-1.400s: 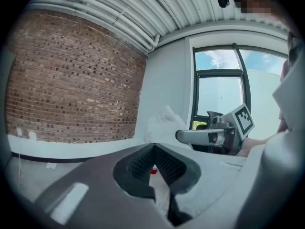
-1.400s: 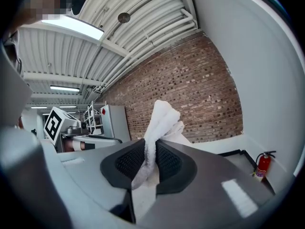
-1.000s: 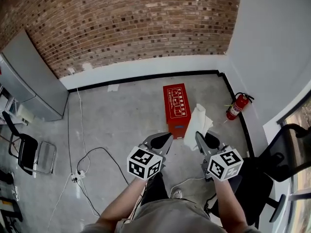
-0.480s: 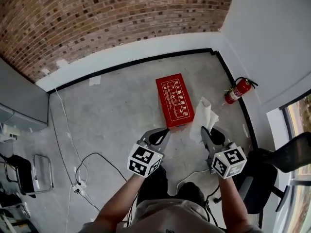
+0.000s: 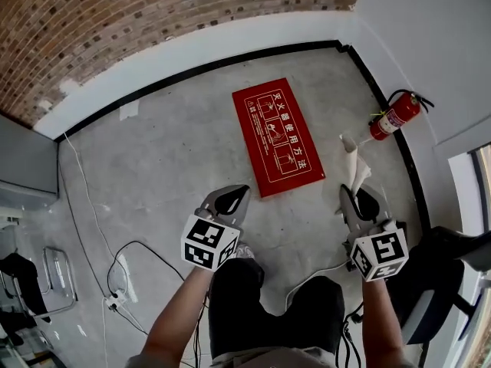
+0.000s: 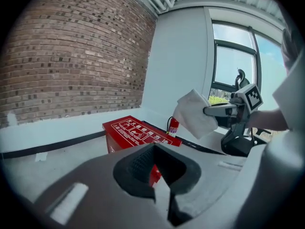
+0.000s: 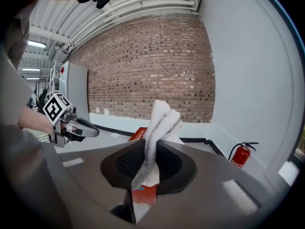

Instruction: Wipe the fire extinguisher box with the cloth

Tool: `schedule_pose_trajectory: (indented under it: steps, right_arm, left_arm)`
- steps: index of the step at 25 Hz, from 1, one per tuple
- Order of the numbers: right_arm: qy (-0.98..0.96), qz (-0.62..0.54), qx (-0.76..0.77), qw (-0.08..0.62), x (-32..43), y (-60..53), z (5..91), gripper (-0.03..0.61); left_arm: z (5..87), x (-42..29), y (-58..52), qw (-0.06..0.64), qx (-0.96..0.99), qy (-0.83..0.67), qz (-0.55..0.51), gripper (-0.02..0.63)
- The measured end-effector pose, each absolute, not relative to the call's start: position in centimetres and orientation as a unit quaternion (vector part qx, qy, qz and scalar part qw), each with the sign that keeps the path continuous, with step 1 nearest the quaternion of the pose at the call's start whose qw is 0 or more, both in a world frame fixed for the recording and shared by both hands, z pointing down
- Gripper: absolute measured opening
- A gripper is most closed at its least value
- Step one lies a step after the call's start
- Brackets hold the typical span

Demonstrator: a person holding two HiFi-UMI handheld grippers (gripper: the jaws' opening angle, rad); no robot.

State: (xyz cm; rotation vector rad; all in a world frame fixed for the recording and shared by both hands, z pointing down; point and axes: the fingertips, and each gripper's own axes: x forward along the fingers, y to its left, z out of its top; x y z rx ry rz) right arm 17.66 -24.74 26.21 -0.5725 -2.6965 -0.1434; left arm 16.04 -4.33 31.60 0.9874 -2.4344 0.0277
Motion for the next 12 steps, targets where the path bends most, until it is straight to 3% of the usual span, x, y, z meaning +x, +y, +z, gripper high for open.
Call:
schedule_pose_trajectory:
  steps: [12]
  right_arm:
    - [-0.973,-0.040,-0.175,0.148,16.6,-29.0,47.1,0.087]
  left_arm:
    - [45.7,15.6,-4.6,0.230,0.330,-0.915,0.027,0.000]
